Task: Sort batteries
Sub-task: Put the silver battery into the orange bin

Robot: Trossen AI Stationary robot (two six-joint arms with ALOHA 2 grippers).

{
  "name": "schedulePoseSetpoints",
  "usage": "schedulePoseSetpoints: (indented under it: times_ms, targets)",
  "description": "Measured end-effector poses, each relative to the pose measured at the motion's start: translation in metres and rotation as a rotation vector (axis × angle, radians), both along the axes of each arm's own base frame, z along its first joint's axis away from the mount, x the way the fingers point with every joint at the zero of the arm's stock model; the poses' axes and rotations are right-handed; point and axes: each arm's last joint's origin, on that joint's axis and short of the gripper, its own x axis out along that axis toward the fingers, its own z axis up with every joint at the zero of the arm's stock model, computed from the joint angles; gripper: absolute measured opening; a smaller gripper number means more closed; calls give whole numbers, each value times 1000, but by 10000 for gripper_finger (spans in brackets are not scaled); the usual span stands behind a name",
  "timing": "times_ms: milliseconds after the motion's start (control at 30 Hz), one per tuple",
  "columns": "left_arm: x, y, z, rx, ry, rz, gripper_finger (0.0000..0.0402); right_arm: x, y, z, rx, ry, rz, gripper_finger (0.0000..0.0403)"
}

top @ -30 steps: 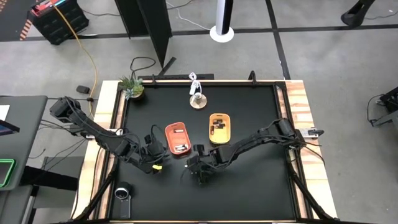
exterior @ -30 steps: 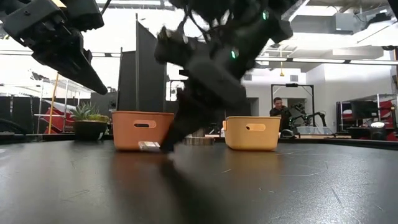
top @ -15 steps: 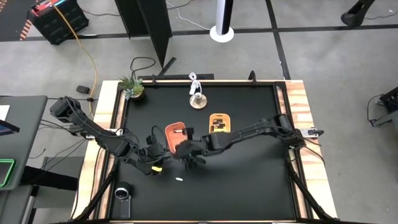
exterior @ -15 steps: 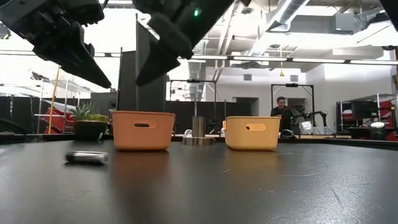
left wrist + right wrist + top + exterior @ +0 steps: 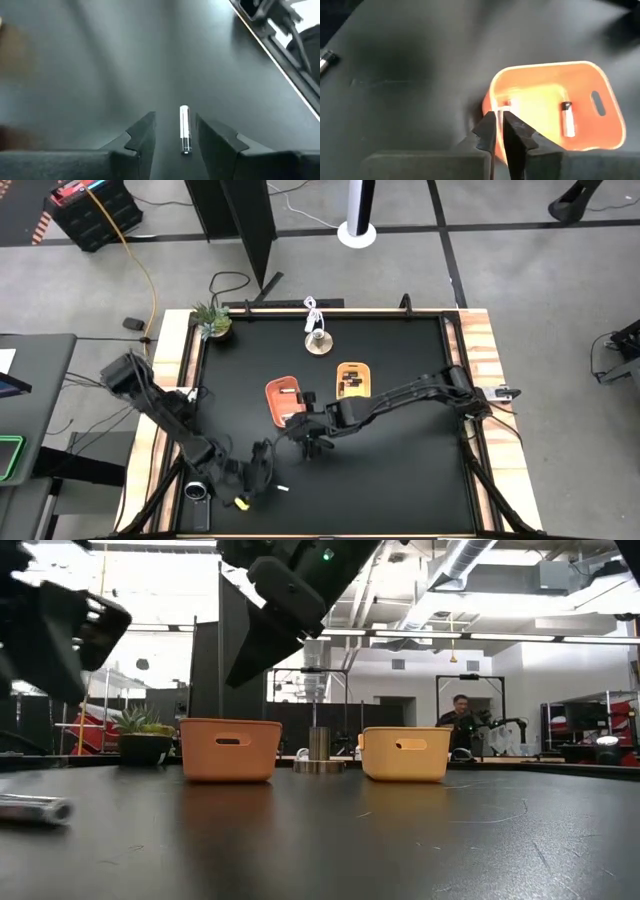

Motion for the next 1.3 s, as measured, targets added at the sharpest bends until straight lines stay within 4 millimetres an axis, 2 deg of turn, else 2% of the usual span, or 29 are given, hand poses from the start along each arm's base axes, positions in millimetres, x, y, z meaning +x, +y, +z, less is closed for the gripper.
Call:
schedulePoseSetpoints:
  times_ms: [267,367,500,633,1000,1300]
  targets:
    - [15,-42,-32,70,59,-38,189,-5,22,0,18,-3,16,51]
    - [20,-45,-42,70,97,7,210,-6,26,0,17,-8,10,51]
    - [23,-42,-55,49,166,67,209,-8,31,0,17,-11,9,51]
    - [26,-37,-58,40,188,79,180,-9,33,0,22,-12,7,52]
    - [32,-28,-60,6,258,75,36,-8,33,0,22,-13,5,52]
    - [35,-23,-59,-11,289,68,26,-9,33,0,10,-12,9,52]
